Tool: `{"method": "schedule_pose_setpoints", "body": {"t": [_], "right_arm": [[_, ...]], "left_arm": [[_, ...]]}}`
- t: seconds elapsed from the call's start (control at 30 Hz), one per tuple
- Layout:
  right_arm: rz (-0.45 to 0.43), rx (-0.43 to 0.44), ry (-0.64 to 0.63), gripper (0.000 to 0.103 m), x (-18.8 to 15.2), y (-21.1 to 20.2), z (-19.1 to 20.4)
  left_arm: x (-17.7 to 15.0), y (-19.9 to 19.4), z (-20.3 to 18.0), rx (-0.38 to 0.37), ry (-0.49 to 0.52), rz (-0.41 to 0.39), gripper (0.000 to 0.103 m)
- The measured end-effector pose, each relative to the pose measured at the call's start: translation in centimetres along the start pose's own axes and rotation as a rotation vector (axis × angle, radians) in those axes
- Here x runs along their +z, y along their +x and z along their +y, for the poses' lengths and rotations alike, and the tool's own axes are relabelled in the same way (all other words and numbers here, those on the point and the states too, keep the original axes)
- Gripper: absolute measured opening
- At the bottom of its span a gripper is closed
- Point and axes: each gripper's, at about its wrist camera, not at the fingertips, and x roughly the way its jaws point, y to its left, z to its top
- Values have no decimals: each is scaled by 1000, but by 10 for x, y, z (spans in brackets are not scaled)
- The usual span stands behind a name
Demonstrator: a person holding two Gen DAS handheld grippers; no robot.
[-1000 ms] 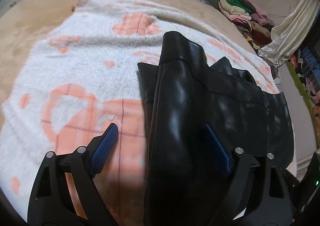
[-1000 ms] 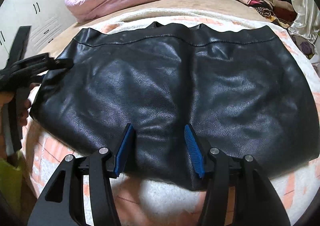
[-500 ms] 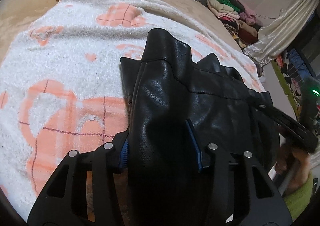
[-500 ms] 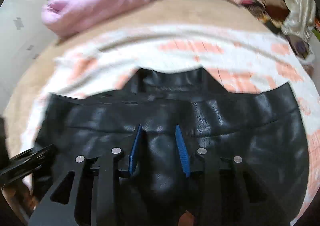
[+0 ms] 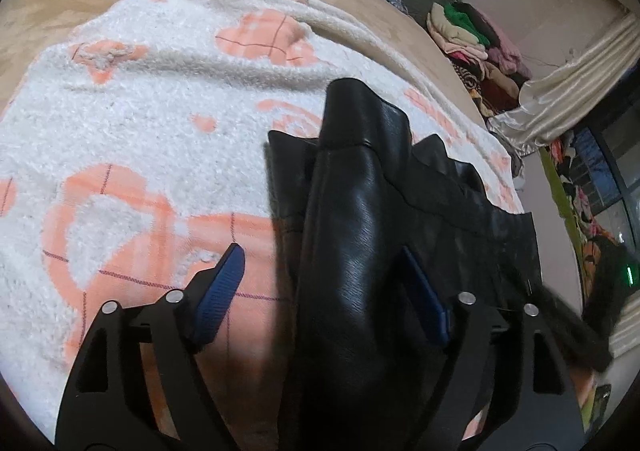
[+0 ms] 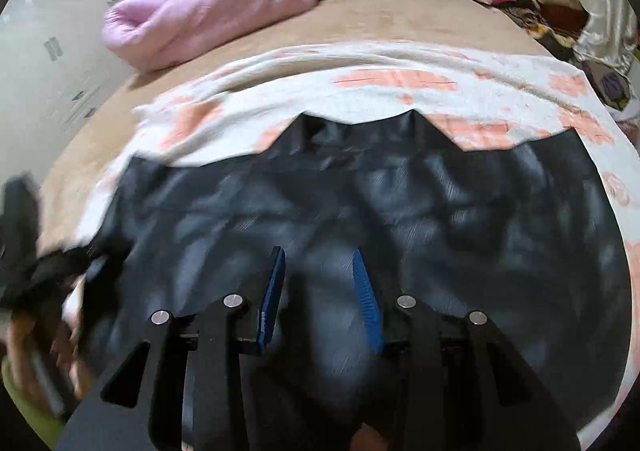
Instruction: Fold large clothes
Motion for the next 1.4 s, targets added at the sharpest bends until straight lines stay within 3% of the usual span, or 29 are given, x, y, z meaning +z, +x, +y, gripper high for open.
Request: {"method": "schedule_pose_setpoints", "body": {"t": [0.2,0.33,0.37,0.43,0.5,0.63,0.77,0.83,1.0,1.07,1.1,1.13,1.2,1.4], "right_arm": [[62,-57,-26,32,-37,11,7],[37,-121,-124,35,-44,15,22],[16,-110,-137,38,-43,8,22],[-50,-12,-176,62,-48,-15,32],[-117,47,-273,67,-59,-37,56],[-152,106,-507,81,-83,-49,108],[-155,-23,-764,81,-110,-30,157],[-154,-58,-827,81,-117,-20,171],[-166,-166,-923,86,-121,7,196],[-205,-203,-957,80,-126,9,200],[-237,-209,-979,59,-130,5,203],[-260,-201,-991,47,-134,0,204],[-326,-227,-1000,34,-140,-10,204],[-376,-201,-926,28,-134,-28,194]], "left_arm": [[4,4,0,4,16,23,74],[6,7,0,6,37,42,75],[6,6,0,5,42,44,76],[8,4,1,1,45,40,80],[11,1,2,4,46,25,83],[20,0,3,28,58,20,83],[24,-2,11,13,34,21,83],[25,-2,13,14,24,19,88],[26,1,19,-3,5,30,89],[26,2,21,-9,-2,35,89],[26,2,22,-13,-6,37,89],[26,3,23,-21,-15,39,89],[25,4,24,-36,-28,43,92],[18,6,16,-115,-65,63,89]]}}
